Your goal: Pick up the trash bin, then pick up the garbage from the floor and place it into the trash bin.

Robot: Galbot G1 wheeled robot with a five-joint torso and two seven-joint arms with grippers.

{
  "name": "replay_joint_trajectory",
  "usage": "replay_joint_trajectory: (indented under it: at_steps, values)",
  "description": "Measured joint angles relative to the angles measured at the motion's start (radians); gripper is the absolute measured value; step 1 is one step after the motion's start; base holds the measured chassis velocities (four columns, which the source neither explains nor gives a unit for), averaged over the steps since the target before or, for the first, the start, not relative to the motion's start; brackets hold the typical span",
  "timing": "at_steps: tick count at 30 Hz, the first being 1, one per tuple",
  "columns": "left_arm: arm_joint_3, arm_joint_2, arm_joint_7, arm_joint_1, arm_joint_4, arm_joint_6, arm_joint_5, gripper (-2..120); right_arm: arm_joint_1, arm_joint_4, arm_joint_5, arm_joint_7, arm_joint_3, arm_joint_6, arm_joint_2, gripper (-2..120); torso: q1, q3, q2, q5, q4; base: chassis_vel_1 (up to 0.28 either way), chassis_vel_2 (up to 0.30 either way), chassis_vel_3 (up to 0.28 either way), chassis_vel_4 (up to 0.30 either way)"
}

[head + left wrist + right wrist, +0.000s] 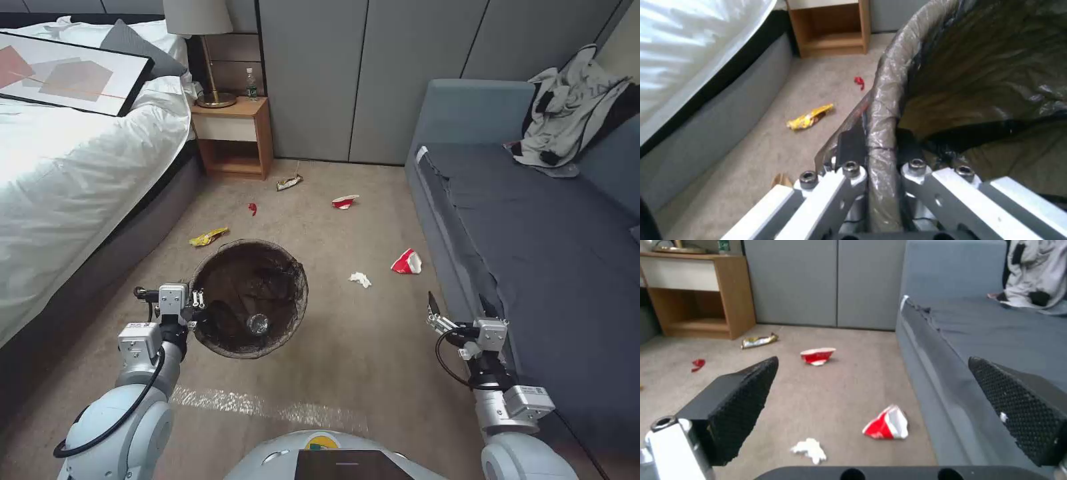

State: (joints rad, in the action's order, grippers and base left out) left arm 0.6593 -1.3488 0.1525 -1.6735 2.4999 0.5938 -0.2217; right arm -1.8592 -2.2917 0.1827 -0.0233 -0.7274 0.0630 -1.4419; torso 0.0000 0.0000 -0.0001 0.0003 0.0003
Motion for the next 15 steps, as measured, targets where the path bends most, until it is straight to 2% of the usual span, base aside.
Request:
replay_joint_trajectory:
  at_steps: [15]
  values:
    - [0.000,-0.001,0.001,0.001,0.000,0.000,0.001,3,-0.001,0.004,0.000,0.000,0.004,0.003,0.000,100,0.000,0.000,0.000,-0.0003,-0.0004,-0.189,0.207,0.196,-0.200]
